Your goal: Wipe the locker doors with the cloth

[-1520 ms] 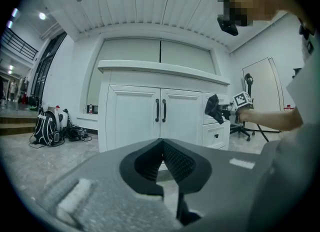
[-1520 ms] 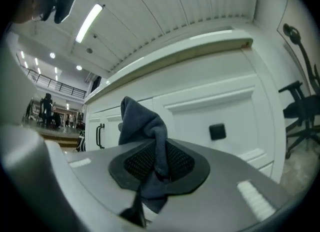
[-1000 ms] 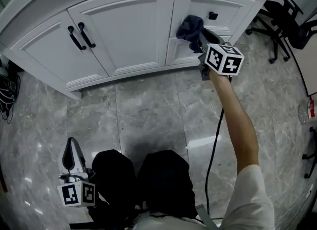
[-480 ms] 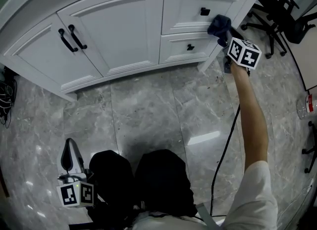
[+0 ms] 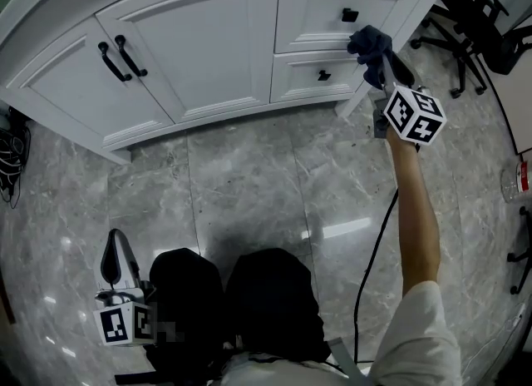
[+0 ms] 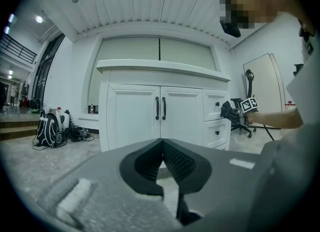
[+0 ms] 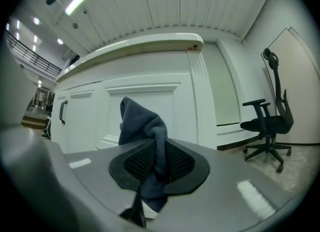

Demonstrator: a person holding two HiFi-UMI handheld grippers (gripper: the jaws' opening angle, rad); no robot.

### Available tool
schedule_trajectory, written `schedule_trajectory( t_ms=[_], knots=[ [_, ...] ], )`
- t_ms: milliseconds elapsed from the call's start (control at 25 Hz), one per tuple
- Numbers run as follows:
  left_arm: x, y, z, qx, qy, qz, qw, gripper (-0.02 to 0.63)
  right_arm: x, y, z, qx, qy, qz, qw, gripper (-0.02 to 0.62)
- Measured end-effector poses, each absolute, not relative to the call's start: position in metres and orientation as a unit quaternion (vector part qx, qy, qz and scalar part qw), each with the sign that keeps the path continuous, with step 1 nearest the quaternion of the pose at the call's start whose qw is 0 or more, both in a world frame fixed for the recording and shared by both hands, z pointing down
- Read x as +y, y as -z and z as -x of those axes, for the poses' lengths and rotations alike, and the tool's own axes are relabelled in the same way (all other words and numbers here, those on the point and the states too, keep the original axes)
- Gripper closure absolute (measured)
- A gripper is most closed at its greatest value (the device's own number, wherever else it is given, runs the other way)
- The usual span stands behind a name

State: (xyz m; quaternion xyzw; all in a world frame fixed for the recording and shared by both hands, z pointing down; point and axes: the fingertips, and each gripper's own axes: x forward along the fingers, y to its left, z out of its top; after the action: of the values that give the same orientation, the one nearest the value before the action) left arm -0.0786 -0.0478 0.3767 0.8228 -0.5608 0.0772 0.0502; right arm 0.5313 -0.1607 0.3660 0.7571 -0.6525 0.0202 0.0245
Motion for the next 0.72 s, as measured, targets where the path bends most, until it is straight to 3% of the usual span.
schedule_trajectory(
  t_ms=[360, 720],
  knots=[
    [-0.046, -0.381, 0.074, -0.558, -0.083, -0.824, 0.054, 0.604, -0.187, -0.42, -0.375, -0.764, -0.049, -0.643, 0.031, 0.53],
    [-0.049, -0.377, 0.09, -0.571, -0.081, -0.815, 0.05, 0.604, -0.237, -0.459, -0.383, -0.751, -0.077, -0.649, 0.092, 0.529]
  ],
)
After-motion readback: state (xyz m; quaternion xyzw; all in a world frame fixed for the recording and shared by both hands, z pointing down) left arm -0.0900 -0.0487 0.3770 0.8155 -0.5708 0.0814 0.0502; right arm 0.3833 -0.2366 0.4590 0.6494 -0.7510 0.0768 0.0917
